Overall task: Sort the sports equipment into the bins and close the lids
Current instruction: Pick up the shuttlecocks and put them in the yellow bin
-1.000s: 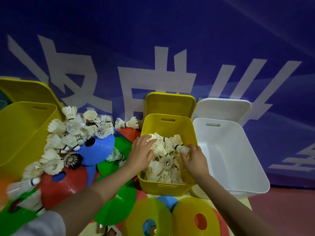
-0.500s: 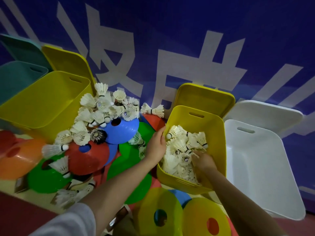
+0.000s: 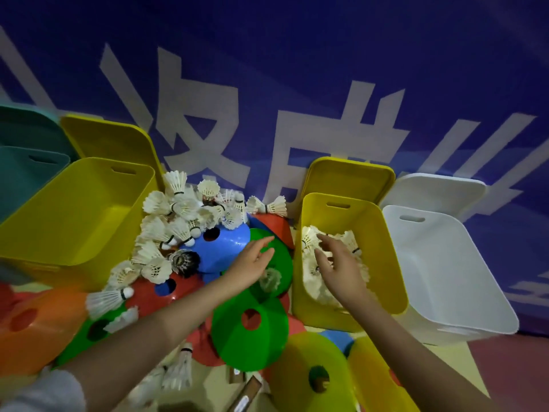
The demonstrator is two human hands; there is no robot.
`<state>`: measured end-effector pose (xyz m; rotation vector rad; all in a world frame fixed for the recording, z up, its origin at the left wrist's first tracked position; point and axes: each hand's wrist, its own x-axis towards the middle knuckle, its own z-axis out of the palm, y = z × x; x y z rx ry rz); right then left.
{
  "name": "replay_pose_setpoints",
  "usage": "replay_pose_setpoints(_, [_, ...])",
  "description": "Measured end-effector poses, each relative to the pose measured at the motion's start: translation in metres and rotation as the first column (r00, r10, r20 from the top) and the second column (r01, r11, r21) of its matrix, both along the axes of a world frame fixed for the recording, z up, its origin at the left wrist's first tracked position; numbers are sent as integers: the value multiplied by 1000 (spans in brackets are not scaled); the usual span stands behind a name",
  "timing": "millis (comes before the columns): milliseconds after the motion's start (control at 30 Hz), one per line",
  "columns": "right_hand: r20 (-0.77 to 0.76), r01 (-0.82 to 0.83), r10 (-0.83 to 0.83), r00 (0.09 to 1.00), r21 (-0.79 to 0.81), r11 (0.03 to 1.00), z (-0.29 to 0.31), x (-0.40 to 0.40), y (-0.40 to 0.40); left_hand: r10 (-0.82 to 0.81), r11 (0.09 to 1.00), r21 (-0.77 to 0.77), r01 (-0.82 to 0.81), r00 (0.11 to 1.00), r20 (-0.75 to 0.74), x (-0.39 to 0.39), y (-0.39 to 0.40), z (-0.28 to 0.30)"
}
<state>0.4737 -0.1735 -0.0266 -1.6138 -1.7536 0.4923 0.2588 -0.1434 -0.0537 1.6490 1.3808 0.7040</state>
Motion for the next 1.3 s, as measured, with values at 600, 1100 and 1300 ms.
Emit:
replay_pose_setpoints(600, [22, 32, -24, 999, -623, 782, -135, -266, -135, -340, 937, -133, 322, 760, -554, -243, -158, -76])
replay_pose_setpoints(1100, [115, 122, -56, 992, -710, 694, -181, -272, -151, -299, 954, -166, 250, 766, -569, -239, -167, -124])
replay_pose_setpoints(1300, [-112, 39, -127, 986, -578, 815, -165, -265, -159, -175, 965, -222, 139, 973, -152, -242, -170, -117])
